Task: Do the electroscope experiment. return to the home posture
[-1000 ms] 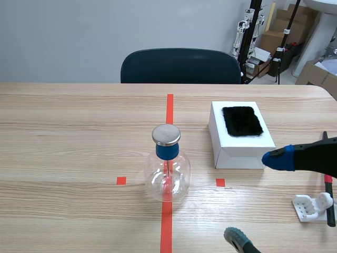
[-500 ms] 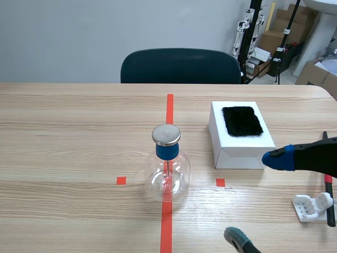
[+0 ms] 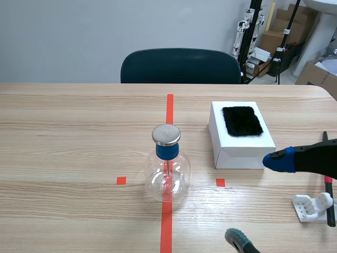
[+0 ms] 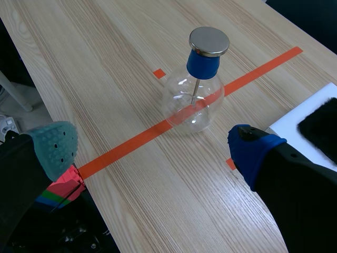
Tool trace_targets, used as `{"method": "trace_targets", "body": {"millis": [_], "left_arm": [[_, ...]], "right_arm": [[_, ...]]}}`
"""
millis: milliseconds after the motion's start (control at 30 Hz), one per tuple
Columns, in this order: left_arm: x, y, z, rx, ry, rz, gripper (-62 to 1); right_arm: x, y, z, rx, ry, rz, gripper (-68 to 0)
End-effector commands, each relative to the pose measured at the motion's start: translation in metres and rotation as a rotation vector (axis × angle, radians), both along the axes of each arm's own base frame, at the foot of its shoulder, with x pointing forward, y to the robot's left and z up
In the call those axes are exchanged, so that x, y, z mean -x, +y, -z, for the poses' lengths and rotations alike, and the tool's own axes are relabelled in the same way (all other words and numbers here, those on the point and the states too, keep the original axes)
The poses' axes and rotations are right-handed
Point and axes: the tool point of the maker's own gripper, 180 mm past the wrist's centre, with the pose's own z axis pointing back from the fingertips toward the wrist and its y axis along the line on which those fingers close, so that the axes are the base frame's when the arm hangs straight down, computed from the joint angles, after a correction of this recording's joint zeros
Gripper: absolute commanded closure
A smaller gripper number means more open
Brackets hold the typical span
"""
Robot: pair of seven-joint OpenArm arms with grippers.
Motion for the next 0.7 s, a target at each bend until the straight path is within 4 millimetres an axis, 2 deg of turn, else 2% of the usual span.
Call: {"method": "trace_targets", "body": {"millis": [0,667], "left_arm": [[-0.0013,-0.0041,-0.0071,0.025,-0.022,0.009,-62.3],[-0.0025,-0.0053,-0.0091,0.026,-0.03,0.012,-62.3]], "right_arm": [[-0.0026,0.0016,-0.0076,-0.03,-0.021,-0.006,-58.2],[-0.0036,0.0039,-0.0157,-0.069,-0.046,-0.009,-58.2]]}}
